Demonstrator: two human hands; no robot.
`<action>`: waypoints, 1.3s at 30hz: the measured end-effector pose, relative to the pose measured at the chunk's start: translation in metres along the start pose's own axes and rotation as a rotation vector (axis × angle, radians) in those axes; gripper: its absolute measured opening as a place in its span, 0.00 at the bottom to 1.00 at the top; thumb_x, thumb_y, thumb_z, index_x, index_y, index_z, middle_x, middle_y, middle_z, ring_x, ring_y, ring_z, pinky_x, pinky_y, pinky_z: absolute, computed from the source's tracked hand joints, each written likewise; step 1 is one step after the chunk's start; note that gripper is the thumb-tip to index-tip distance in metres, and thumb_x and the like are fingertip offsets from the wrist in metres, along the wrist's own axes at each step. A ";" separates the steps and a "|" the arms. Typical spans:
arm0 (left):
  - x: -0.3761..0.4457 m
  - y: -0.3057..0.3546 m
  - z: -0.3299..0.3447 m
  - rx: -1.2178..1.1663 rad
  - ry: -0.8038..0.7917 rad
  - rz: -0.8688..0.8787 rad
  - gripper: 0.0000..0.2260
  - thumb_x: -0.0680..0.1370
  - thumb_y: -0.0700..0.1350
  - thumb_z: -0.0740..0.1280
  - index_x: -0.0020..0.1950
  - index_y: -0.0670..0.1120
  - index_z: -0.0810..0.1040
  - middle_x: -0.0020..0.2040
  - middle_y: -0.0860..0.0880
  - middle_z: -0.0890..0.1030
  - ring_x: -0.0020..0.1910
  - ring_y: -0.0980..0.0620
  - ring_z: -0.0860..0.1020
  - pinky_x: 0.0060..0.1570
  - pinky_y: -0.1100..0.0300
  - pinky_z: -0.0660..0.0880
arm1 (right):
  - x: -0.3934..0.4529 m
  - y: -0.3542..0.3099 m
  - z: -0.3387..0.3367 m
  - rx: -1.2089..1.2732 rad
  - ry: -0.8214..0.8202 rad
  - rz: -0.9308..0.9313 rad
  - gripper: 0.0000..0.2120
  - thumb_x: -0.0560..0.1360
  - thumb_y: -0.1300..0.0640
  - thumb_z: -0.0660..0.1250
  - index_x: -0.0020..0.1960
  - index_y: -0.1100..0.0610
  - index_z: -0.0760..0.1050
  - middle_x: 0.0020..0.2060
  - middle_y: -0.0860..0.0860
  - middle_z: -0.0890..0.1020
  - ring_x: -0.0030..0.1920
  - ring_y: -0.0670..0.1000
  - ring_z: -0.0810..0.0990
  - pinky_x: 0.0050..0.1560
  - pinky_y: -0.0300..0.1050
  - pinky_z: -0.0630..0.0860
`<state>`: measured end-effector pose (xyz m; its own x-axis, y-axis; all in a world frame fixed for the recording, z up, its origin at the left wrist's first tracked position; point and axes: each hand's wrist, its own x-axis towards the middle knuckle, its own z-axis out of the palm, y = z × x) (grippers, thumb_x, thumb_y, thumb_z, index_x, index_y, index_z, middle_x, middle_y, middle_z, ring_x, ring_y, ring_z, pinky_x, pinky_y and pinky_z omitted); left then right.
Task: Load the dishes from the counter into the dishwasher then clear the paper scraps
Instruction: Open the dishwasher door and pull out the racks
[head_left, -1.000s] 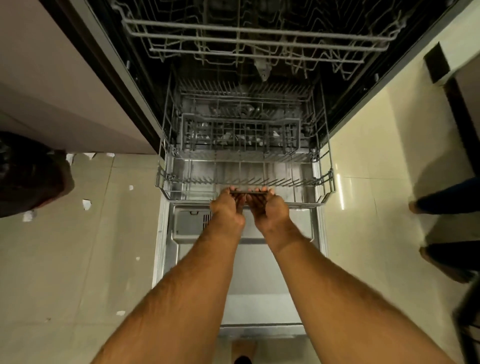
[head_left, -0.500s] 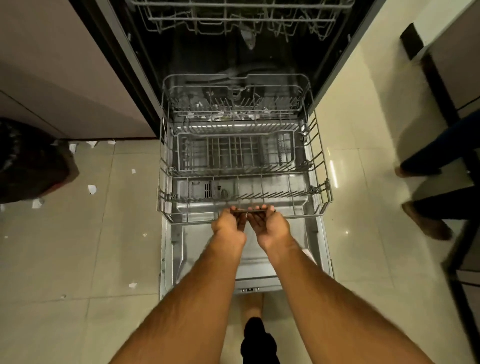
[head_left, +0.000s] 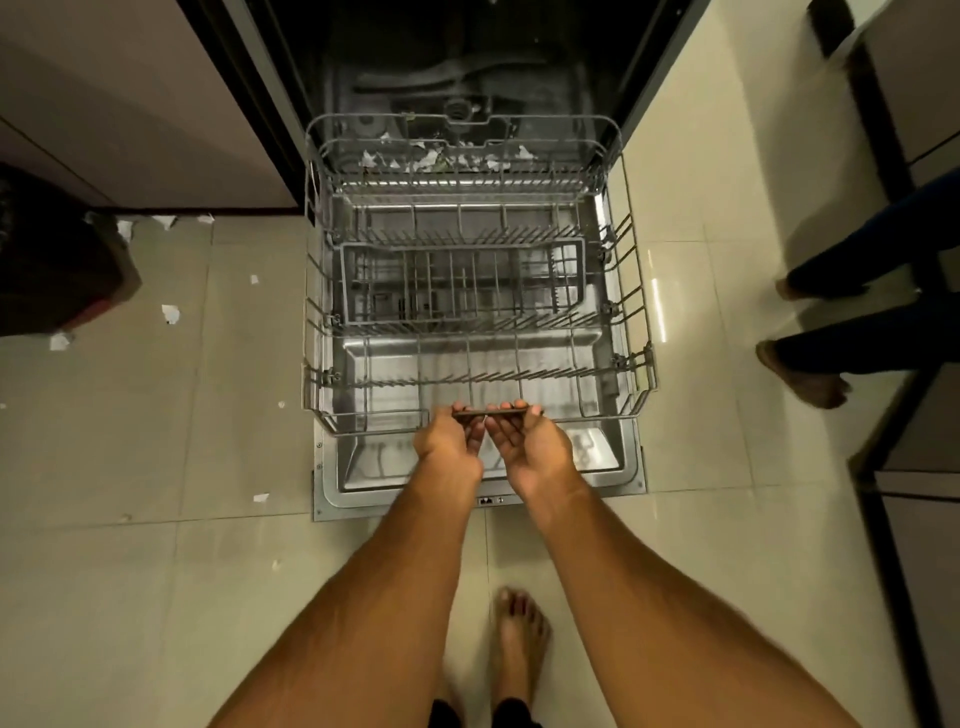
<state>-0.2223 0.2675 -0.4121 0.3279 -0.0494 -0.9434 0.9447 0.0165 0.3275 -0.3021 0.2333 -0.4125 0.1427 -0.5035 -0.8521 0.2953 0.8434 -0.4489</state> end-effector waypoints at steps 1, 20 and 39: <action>0.000 0.000 0.000 -0.001 -0.007 -0.001 0.12 0.83 0.42 0.60 0.41 0.43 0.75 0.35 0.45 0.77 0.31 0.50 0.76 0.25 0.66 0.76 | 0.000 -0.002 0.001 -0.014 0.008 0.005 0.17 0.87 0.54 0.54 0.46 0.62 0.74 0.36 0.56 0.81 0.37 0.53 0.82 0.48 0.47 0.82; -0.016 0.030 -0.011 0.134 -0.033 -0.143 0.15 0.85 0.44 0.58 0.41 0.39 0.73 0.37 0.45 0.74 0.35 0.51 0.74 0.30 0.64 0.77 | -0.013 -0.023 0.008 -0.140 0.260 0.045 0.14 0.85 0.57 0.61 0.50 0.67 0.78 0.40 0.61 0.83 0.37 0.56 0.83 0.47 0.48 0.83; -0.039 0.179 0.065 -0.062 -0.283 0.008 0.13 0.84 0.47 0.63 0.61 0.40 0.78 0.56 0.44 0.81 0.57 0.47 0.80 0.62 0.55 0.76 | 0.004 -0.115 0.147 0.014 -0.012 -0.115 0.12 0.85 0.57 0.58 0.51 0.61 0.77 0.48 0.58 0.83 0.46 0.55 0.85 0.52 0.49 0.83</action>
<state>-0.0655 0.2074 -0.3135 0.3307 -0.3253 -0.8859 0.9431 0.0790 0.3231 -0.1966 0.1068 -0.3251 0.1183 -0.5994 -0.7917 0.3240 0.7769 -0.5398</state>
